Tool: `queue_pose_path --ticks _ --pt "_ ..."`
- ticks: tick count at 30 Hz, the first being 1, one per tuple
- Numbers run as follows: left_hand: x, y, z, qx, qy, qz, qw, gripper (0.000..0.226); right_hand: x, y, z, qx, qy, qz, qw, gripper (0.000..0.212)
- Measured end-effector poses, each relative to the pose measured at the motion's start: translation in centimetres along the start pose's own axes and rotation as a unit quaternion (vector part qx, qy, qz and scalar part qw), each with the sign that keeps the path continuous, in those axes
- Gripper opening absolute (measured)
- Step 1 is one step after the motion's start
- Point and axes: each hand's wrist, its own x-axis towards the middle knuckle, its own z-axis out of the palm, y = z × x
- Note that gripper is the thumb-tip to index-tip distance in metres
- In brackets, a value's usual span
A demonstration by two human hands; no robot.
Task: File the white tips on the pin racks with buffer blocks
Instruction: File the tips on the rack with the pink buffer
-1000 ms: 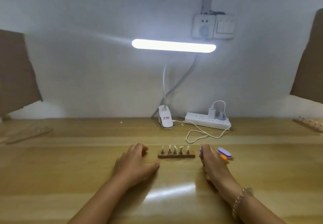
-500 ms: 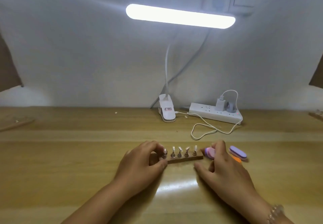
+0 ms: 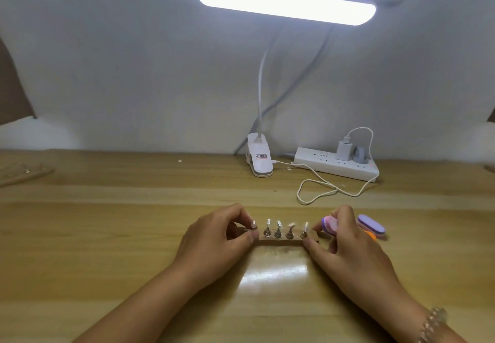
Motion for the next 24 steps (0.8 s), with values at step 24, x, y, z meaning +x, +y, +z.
queue_pose_path --ticks 24 --pt "-1.1 1.2 1.4 -0.068 -0.079 0.123 0.987 0.006 -1.7 -1.9 -0.1 0.074 0.008 -0.144 0.987 0.026"
